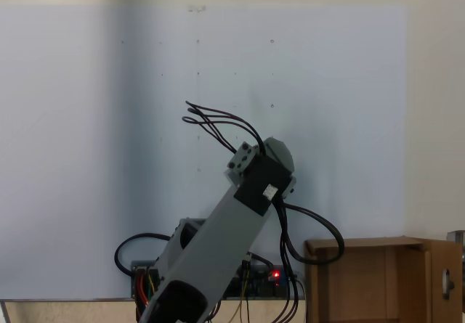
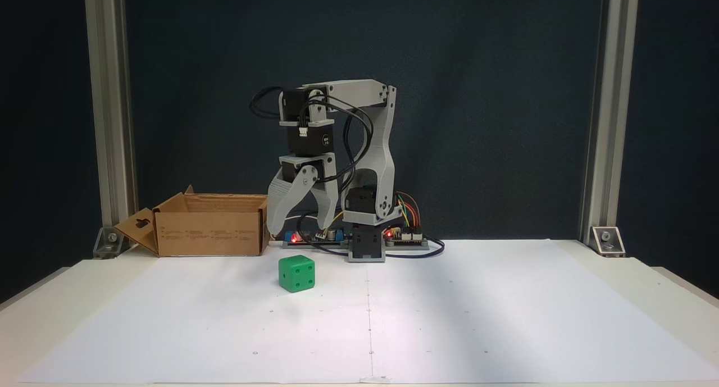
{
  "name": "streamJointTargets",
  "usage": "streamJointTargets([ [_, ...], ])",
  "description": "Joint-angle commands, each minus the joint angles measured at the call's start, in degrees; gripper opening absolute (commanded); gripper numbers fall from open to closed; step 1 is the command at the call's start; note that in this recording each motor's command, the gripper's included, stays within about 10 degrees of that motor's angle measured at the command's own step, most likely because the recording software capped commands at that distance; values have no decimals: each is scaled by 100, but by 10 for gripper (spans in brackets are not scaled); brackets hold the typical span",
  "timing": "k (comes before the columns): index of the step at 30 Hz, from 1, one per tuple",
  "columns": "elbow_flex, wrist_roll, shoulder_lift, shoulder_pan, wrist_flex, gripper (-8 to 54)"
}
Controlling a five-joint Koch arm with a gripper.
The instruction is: Grasp a green dice and put it in the bin.
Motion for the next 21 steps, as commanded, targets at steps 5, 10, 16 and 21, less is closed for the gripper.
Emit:
streamJointTargets([
  [5,35,-483,9,-44,-185,433],
  [10,44,-519,9,-62,-185,433],
  [16,176,-510,0,-202,-352,434],
  [21,185,-510,-62,-193,-404,435],
])
